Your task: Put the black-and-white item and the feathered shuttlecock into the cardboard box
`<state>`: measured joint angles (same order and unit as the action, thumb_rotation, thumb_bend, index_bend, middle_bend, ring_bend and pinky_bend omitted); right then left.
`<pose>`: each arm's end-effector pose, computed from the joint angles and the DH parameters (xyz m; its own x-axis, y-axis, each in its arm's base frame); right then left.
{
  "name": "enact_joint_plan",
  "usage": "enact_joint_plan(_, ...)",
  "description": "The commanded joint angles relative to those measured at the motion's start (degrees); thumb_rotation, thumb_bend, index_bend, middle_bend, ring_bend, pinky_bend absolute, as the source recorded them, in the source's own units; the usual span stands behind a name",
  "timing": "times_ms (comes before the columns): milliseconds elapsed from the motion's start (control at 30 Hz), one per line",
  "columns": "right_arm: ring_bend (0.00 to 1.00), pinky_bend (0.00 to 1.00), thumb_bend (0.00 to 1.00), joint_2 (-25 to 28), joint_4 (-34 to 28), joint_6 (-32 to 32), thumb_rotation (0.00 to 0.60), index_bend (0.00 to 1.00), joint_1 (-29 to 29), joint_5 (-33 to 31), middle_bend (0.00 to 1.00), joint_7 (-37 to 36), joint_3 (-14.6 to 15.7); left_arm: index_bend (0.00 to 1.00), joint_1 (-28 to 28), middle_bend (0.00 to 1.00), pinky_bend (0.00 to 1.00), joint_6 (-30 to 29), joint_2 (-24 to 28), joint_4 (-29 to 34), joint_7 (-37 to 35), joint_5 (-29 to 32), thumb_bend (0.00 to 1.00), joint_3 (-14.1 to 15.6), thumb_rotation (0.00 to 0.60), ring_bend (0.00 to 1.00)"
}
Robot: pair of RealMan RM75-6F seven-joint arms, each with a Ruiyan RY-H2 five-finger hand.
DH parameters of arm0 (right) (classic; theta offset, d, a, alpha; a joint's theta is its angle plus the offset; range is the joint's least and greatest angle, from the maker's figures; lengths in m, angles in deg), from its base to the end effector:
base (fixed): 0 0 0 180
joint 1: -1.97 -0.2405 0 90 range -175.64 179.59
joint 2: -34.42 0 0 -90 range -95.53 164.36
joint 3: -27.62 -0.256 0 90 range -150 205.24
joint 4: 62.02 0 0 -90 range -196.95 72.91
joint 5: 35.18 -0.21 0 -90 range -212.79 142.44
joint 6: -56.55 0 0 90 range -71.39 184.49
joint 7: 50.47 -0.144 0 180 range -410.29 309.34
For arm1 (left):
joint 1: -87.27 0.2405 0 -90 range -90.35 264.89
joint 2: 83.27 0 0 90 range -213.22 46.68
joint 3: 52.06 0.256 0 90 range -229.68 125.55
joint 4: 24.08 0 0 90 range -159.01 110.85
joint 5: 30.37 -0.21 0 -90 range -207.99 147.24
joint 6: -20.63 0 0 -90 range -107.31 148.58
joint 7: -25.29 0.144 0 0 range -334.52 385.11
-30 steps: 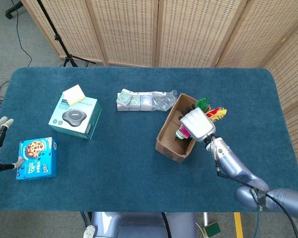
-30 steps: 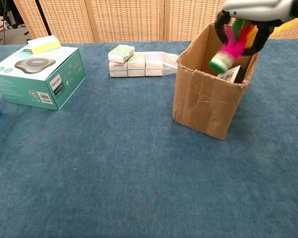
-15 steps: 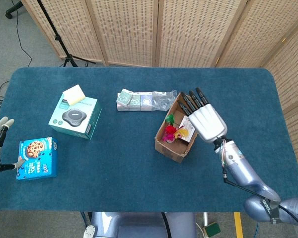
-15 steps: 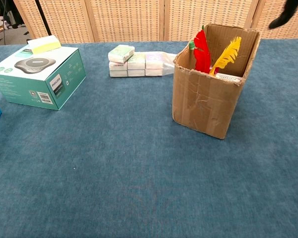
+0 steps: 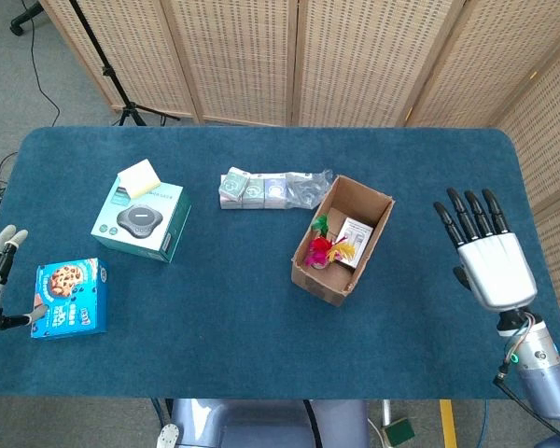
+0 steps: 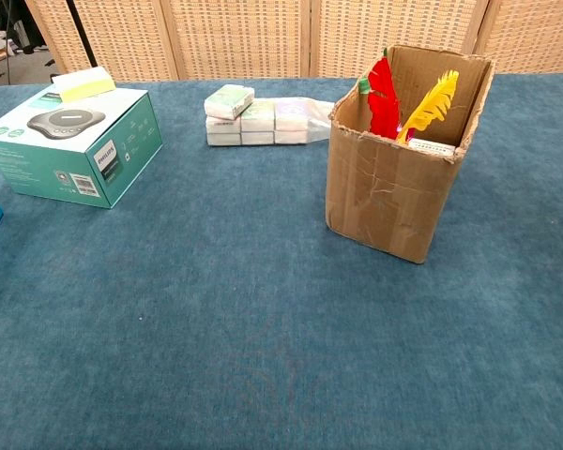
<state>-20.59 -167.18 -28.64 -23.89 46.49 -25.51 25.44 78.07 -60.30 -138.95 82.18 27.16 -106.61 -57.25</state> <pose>-0.2057 -0.2667 0.1900 0.6654 0.2125 0.7156 -0.6821 -0.2165 0.6985 -0.2788 0.2058 0.1852 0.3145 0.0246 0.9489 0.9471 0.0593 -0.3154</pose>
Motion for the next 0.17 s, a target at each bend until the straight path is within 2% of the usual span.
enact_joint_plan(33, 0.00, 0.00, 0.00, -3.84, 6.84, -4.17, 0.600, 0.00, 7.29, 2.52, 0.00, -11.94, 3.77, 0.00, 1.03, 0.00, 0.04, -2.00, -1.62, -1.58, 0.36, -1.56, 0.00, 0.45, 0.600, 0.00)
enact_joint_plan(167, 0.00, 0.00, 0.00, -7.70, 10.54, -5.14, 0.600, 0.00, 11.27, 3.57, 0.00, -17.81, 5.88, 0.00, 2.07, 0.00, 0.04, -4.70, -4.10, -4.78, 1.12, -4.78, 0.00, 1.31, 0.600, 0.00)
